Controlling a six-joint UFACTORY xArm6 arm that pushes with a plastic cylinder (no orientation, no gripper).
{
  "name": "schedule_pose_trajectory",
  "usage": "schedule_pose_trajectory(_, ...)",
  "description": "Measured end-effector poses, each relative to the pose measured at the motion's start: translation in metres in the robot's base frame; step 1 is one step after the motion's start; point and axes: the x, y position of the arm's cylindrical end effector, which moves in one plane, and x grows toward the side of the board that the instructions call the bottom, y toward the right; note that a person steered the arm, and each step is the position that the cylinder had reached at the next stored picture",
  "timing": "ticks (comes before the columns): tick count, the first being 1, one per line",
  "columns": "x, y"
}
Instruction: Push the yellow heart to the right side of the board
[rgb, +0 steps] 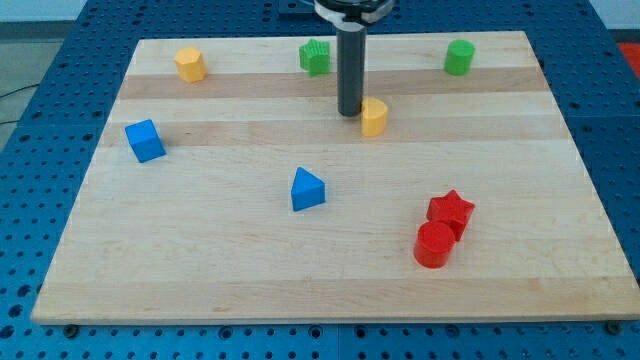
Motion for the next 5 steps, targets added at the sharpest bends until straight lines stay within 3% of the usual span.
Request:
schedule_pose_trajectory(1,0.034,0.030)
schedule_pose_trajectory(3,0.041,0.093)
schedule_pose_trajectory(5,0.025,0.109)
